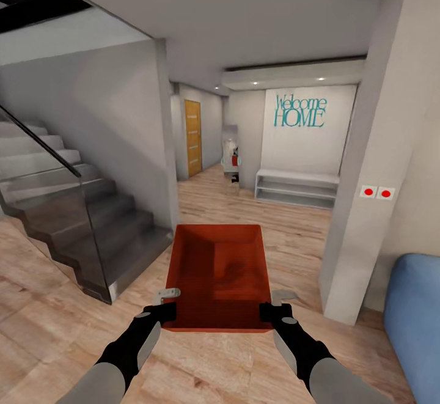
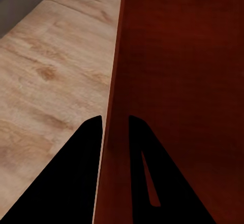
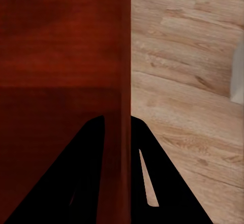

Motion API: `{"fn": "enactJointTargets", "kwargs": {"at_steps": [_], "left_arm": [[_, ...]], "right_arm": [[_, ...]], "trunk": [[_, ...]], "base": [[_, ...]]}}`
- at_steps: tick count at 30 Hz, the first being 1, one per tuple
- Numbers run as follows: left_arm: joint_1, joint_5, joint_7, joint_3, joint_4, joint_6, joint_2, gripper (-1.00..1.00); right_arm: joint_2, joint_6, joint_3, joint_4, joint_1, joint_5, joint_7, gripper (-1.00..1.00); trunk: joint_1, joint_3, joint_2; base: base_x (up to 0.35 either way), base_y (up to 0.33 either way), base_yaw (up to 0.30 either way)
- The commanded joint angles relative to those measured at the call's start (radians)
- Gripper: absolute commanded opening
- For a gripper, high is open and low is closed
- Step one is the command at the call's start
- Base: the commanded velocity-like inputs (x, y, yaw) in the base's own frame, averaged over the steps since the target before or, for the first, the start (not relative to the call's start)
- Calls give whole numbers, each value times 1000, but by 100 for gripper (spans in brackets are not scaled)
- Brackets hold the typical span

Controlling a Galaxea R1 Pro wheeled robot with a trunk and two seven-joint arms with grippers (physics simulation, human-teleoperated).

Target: Move the two storage containers from the living room to the garage. In the garage, place one container on the floor and stack the other container on top of it (either order is fine).

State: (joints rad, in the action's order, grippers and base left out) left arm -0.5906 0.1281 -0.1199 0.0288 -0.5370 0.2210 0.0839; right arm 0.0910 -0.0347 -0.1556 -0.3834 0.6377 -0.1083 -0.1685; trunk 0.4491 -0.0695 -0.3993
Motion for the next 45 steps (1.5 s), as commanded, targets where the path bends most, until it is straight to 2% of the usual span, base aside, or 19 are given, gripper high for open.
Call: {"fn": "enactJointTargets", "kwargs": {"at_steps": [1, 28, 45], "left_arm": [[0, 5, -12, -4, -3, 6, -19, -100], [0, 5, -12, -4, -3, 6, -19, -100], [0, 5, -12, -4, -3, 6, -19, -100]], "right_arm": [[-8, -4, 10, -3, 0, -7, -9, -100], [-8, -5, 11, -6, 0, -6, -9, -100], [-7, -7, 10, -6, 0, -7, -9, -100]], "trunk": [[1, 0, -1], [1, 0, -1], [1, 0, -1]], "base": [[322, 0, 0], [322, 0, -2], [322, 0, -216]]}}
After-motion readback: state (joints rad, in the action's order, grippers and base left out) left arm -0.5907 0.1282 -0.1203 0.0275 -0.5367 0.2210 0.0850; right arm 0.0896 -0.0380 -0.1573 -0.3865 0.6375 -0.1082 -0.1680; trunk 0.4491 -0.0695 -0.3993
